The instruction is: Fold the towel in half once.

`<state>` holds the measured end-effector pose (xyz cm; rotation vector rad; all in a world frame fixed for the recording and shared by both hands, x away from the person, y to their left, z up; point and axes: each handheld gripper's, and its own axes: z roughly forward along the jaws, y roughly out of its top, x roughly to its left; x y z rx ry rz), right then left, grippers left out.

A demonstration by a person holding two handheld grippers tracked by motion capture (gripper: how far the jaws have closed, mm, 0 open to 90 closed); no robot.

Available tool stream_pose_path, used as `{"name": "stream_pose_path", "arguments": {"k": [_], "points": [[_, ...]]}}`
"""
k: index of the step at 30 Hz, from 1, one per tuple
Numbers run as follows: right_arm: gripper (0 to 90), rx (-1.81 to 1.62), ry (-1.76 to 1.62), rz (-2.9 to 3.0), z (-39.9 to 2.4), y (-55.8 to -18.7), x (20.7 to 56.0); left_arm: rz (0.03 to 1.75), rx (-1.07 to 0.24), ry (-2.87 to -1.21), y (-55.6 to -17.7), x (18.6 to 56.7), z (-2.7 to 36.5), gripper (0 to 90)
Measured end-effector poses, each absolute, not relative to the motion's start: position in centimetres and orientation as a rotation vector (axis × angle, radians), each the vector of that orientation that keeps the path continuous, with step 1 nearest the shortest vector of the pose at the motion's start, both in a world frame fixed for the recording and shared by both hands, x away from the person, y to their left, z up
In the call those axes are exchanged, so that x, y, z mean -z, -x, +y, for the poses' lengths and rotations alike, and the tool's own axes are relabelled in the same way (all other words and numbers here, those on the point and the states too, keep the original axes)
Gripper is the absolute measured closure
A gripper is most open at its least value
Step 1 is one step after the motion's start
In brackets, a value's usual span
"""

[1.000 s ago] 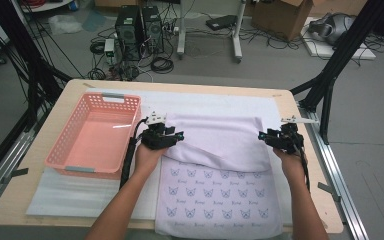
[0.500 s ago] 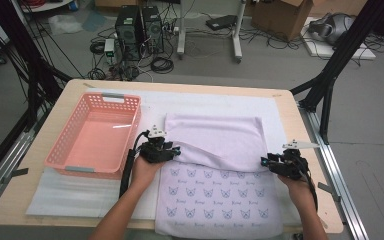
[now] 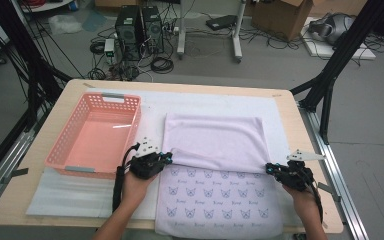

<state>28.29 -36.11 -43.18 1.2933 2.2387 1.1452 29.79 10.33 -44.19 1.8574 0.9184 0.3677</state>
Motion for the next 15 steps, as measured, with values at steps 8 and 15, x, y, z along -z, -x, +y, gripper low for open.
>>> {"name": "stream_pose_path", "arguments": {"k": [8, 15], "points": [[84.0, -1.159, -1.296, 2.238, -36.2, -26.3, 43.0, 0.909, -0.315, -1.854, -27.1, 44.8, 11.1, 87.5], [84.0, -1.158, -1.318, 2.224, -36.7, -26.0, 43.4, 0.855, -0.359, -1.828, -26.1, 43.9, 11.0, 52.1]]}}
